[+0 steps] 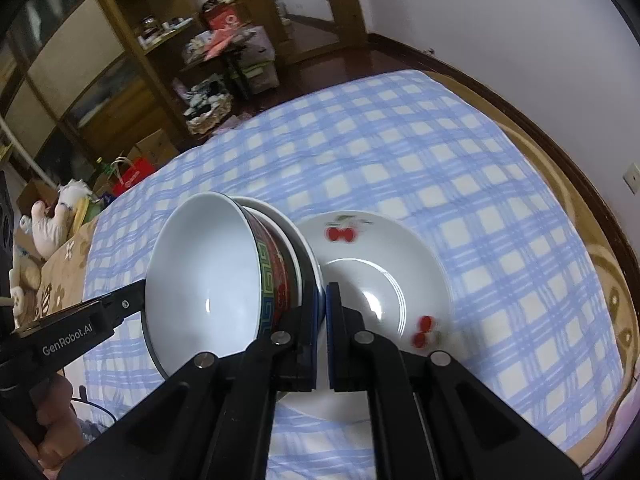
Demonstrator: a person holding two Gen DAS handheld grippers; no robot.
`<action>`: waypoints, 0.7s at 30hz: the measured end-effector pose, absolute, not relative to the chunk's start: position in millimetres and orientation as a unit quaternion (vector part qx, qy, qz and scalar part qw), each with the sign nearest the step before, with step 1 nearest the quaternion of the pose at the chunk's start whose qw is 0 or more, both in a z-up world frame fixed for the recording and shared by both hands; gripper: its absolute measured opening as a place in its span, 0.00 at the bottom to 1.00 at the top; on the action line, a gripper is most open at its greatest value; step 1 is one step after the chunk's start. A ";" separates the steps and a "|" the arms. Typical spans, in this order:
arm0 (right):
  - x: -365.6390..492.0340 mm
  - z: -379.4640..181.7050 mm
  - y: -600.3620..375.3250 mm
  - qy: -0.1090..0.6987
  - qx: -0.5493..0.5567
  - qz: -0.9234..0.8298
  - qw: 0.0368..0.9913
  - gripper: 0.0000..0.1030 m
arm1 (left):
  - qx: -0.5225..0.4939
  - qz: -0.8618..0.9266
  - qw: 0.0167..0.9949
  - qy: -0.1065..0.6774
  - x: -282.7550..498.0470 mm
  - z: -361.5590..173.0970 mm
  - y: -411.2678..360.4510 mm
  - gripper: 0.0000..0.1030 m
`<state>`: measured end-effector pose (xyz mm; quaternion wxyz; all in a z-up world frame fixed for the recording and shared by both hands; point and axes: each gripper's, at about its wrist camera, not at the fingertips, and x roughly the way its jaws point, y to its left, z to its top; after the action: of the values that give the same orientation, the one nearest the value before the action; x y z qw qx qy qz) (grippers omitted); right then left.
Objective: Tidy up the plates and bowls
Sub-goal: 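Lift and carry the nested bowl stack with both grippers toward the cherry plates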
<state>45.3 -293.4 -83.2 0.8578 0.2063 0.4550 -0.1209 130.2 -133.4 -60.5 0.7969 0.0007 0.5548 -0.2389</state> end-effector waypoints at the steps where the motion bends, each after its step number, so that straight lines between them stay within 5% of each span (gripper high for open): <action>1: 44.1 -84.6 -298.4 0.456 0.209 -0.125 0.856 0.05 | 0.004 -0.242 0.795 0.556 130.2 -61.8 -139.1 0.04; 21: 38.8 -117.7 -346.1 0.476 0.230 -0.160 0.834 0.06 | 0.051 -0.240 0.771 0.588 136.9 -102.9 -205.2 0.03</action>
<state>38.8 -346.1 -117.7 0.8339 0.2301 0.4756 -0.1595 136.9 -205.2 -102.9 0.7710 0.0510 0.5876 -0.2402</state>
